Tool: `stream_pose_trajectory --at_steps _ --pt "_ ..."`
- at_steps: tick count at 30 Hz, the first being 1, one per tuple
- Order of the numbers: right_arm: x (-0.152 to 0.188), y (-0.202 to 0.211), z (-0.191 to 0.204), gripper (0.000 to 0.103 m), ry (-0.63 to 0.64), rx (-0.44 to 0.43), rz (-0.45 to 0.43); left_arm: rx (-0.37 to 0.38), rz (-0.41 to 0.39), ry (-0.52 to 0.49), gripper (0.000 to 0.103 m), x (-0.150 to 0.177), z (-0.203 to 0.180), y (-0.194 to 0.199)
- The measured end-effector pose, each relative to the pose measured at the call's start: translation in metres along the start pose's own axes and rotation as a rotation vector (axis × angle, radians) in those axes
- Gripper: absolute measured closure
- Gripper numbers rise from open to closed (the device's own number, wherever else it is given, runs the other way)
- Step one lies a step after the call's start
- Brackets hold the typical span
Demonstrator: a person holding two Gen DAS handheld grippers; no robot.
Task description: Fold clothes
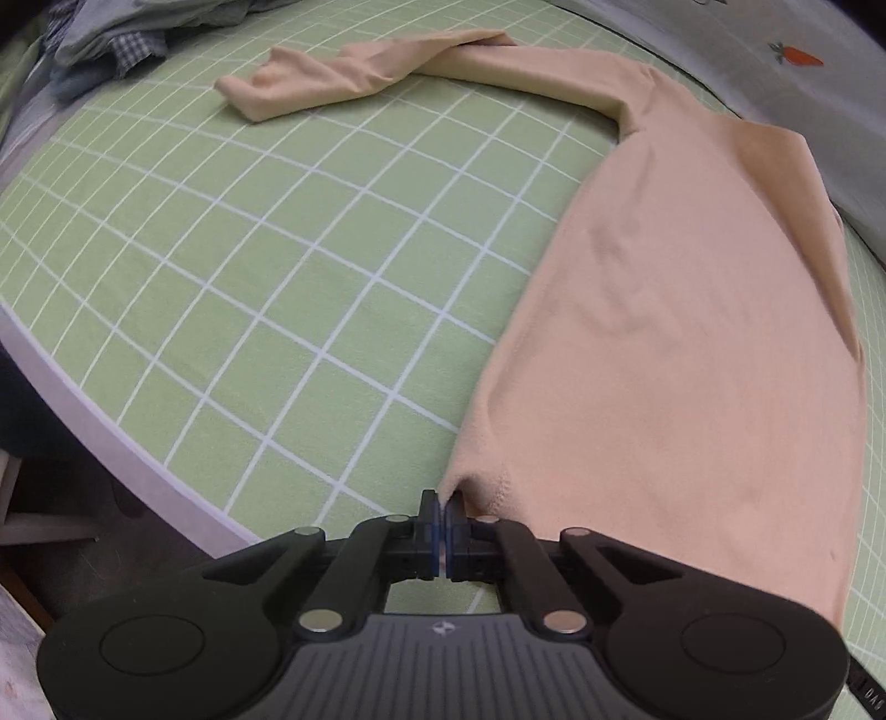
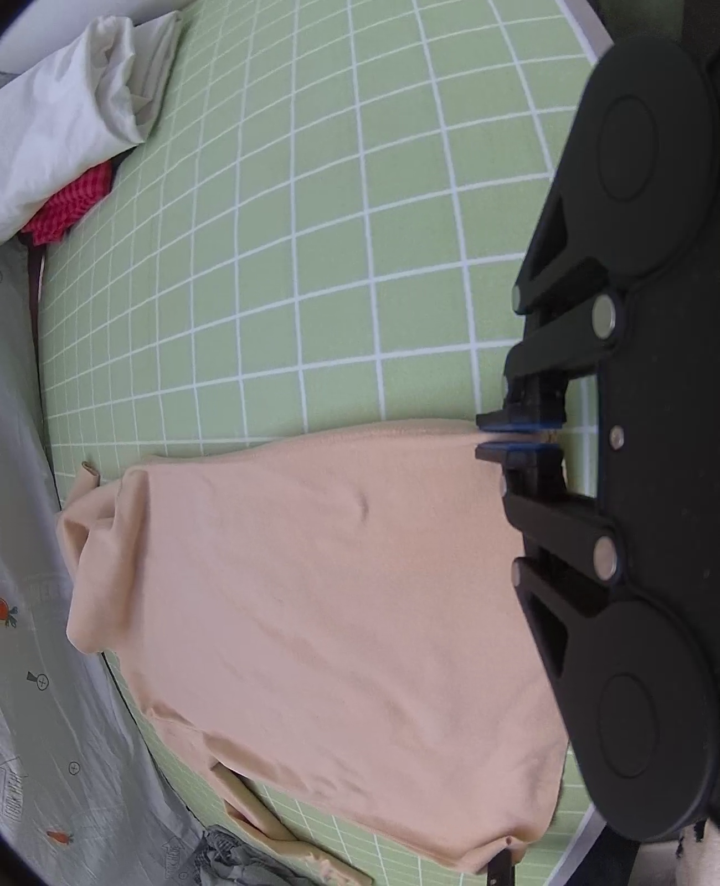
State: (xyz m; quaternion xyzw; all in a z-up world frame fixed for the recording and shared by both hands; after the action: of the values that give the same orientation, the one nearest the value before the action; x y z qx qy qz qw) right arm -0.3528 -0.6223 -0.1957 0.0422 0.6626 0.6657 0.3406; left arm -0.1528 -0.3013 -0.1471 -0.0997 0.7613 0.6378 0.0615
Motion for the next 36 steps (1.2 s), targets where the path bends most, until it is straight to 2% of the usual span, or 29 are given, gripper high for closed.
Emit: stream_pose_trajectory --at_steps 4,6,7,8,10,12,13,19,28,33,36 --pt "0.002 -0.002 0.008 0.096 0.037 0.012 0.028 0.012 -0.005 0.041 0.092 -0.003 0.006 0.008" --pt "-0.005 0.001 0.011 0.078 0.038 0.024 0.003 0.002 -0.028 0.048 0.059 -0.010 0.005 0.017" --pt "-0.010 0.002 0.012 0.054 0.038 0.027 -0.016 0.010 -0.042 0.056 0.051 -0.014 0.003 0.022" --pt "-0.015 0.004 0.012 0.035 0.037 0.028 -0.037 0.017 -0.056 0.064 0.041 -0.018 0.001 0.028" --pt "-0.025 0.007 0.013 0.022 0.035 0.021 -0.076 0.020 -0.097 0.065 0.032 -0.028 -0.004 0.037" --pt "-0.033 0.007 0.017 0.005 0.047 0.004 -0.103 0.017 -0.145 0.057 0.018 -0.040 -0.010 0.045" --pt "-0.038 0.006 0.019 0.000 0.056 0.002 -0.122 0.013 -0.166 0.051 0.015 -0.046 -0.013 0.048" --pt "-0.064 -0.002 0.028 0.000 0.092 0.032 -0.195 -0.008 -0.200 0.025 0.013 -0.085 -0.024 0.050" --pt "-0.122 -0.032 0.020 0.000 0.017 0.038 -0.225 -0.017 -0.109 -0.096 0.013 -0.134 -0.078 0.005" --pt "-0.172 -0.064 0.015 0.000 0.037 0.076 -0.214 -0.028 -0.050 -0.192 0.013 -0.160 -0.118 -0.037" --pt "-0.205 -0.084 0.014 0.000 0.074 0.115 -0.215 -0.061 -0.019 -0.206 0.013 -0.171 -0.132 -0.059"
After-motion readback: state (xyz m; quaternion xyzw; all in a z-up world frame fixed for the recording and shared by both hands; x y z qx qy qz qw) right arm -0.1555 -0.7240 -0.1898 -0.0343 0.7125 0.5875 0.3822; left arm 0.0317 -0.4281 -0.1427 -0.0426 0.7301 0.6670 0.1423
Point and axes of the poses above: each gripper's, at about its wrist camera, not at the fingertips, and y roughly against the way its jaws point, z to its left, x to its underside, the point moved 3 cm from there along -y, roughly the way its jaws point, and after that the axes turned 2 degrees about x, right-handed, at the moved point
